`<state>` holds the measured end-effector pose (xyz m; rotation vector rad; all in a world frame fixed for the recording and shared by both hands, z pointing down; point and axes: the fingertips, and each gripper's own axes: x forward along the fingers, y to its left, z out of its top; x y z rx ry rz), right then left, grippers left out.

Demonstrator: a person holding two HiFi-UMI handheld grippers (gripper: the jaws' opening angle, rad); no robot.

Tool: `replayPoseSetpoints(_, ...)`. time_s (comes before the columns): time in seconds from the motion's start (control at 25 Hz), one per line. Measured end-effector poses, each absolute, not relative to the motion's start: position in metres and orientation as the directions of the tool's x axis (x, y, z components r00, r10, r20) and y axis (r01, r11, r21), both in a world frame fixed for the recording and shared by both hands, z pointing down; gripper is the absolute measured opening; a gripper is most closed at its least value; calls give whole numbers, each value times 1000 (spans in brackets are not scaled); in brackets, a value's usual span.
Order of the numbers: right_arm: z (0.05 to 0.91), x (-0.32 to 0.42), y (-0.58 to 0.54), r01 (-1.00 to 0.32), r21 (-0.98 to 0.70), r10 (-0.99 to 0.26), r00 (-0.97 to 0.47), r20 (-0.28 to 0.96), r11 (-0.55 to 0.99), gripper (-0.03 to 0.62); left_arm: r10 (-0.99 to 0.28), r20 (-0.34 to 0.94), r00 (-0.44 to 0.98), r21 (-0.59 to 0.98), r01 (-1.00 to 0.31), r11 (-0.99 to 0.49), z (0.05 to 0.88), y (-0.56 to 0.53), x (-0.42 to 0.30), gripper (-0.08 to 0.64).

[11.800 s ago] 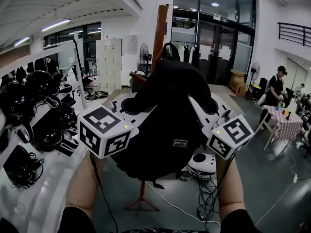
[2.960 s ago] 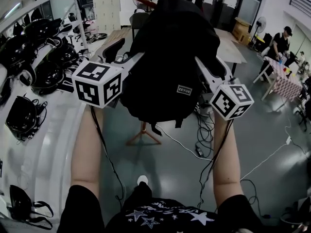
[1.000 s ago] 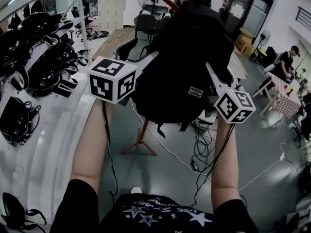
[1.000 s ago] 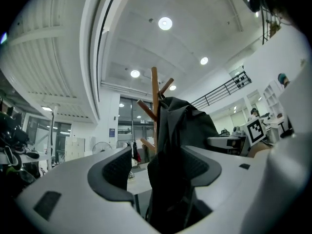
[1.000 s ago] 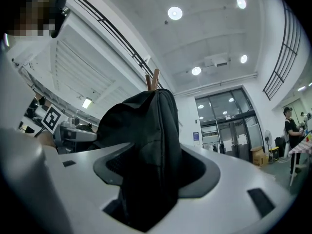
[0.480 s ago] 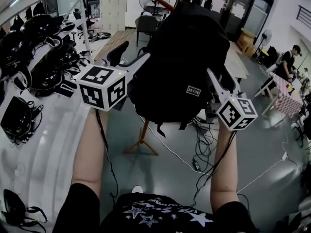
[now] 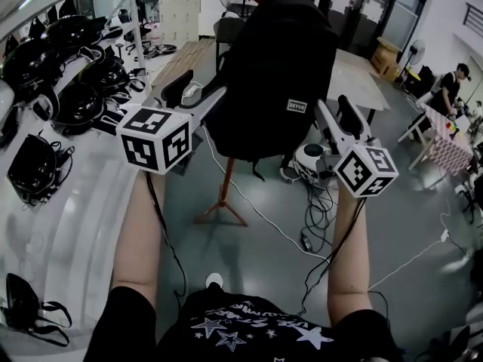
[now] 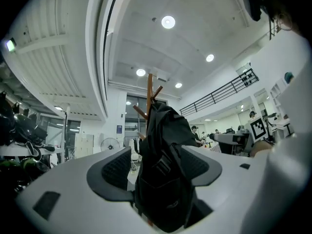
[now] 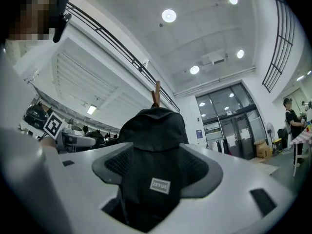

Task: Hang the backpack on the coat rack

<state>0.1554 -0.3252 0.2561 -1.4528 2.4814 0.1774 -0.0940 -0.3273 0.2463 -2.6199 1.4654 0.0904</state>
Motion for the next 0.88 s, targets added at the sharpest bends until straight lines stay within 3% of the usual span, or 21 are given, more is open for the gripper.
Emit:
replayPoseSetpoints(0.24, 279, 151, -282, -856, -38, -835, -492, -247, 516, 282, -845, -85, 528, -74, -849, -523, 269, -284, -81, 322)
replayPoseSetpoints(0.6, 305, 165, -205, -861, -86, -853, -473, -221, 501, 26, -831, -40, 555, -52, -831, -553, 301, -214, -60, 322)
replayPoseSetpoints(0.88, 325, 175, -156, -841, -123, -844, -500, -192, 526, 14, -823, 8, 568, -39, -822, -568, 328, -160, -47, 288)
